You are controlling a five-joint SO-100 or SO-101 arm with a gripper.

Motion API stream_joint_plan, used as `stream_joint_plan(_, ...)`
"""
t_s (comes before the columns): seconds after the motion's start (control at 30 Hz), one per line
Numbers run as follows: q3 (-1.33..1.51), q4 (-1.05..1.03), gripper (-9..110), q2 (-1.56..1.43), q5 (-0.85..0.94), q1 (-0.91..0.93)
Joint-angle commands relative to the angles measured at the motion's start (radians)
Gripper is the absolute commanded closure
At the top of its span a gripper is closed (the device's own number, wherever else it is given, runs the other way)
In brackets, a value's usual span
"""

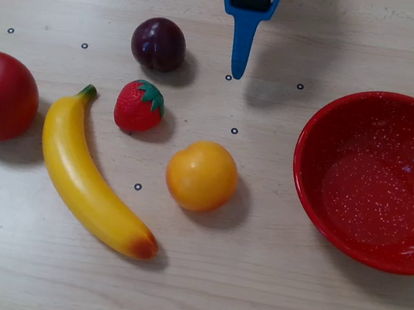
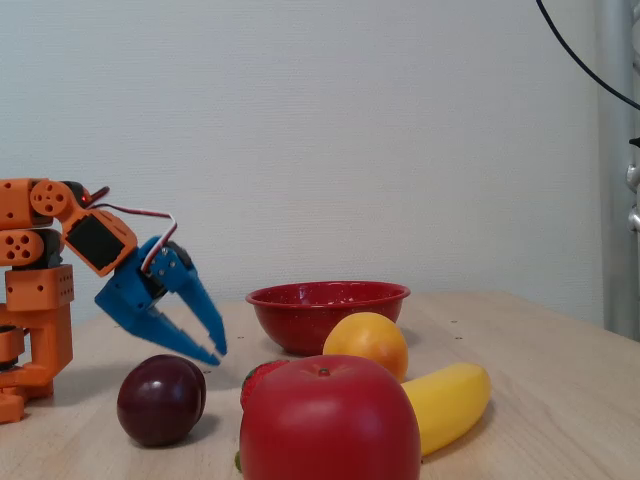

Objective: Put plum in the red bowl.

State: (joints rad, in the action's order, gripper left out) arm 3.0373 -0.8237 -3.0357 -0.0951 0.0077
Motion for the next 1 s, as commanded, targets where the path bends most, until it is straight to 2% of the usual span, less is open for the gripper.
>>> stream_joint_plan(0.0,-0.135,-0.031,101,0.048,-0.04,-0.021)
stream_joint_plan(0.4,-0.502,-0.341,101,0.342,-0.089,-0.08)
stream_joint_plan(0.97,-0.873,-0.468,101,0.719,-0.29,-0.347)
